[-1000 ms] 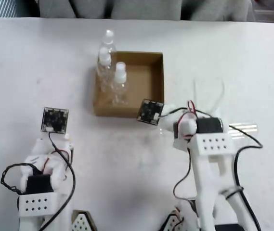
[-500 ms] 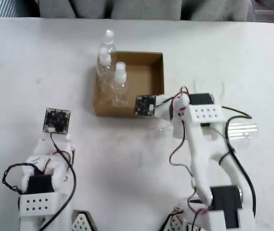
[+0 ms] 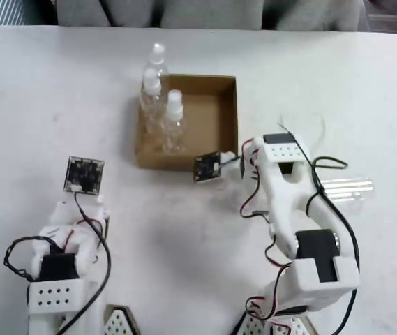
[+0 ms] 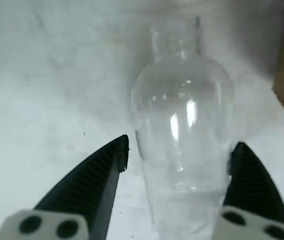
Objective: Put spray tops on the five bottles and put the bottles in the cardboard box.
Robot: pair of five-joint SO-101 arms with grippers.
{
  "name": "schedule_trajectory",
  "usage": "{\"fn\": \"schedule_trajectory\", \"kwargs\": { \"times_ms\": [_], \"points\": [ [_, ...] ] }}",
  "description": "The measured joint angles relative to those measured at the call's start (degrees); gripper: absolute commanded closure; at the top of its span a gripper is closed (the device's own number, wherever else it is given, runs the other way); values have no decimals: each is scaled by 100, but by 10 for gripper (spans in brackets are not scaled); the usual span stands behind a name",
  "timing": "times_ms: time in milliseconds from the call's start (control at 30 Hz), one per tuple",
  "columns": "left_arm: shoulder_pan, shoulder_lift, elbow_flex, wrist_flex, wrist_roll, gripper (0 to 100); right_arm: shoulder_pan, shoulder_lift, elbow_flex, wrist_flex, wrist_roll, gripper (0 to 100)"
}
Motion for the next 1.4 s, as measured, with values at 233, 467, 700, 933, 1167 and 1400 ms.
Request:
{"fn": "schedule_trajectory", "kwargs": {
  "times_ms": [233,467,700,933,1167,1400],
  "points": [
    [79,0,18,0,0,973,290,18,-800,334,-229,972],
    [123,0,70,0,0,973,923,-35,-2101,1714,-703,983],
    [123,0,70,0,0,973,2215,-1213,-2303,2462,-738,983],
    [123,0,70,0,0,976,4176,-2066,-1371,2119,-897,983],
    [695,0,70,0,132,976,6119,-1908,-273,-352,-1793,983],
    [1609,9,-818,422,387,976,6813,-1134,-44,-1618,-2066,983]
  ]
}}
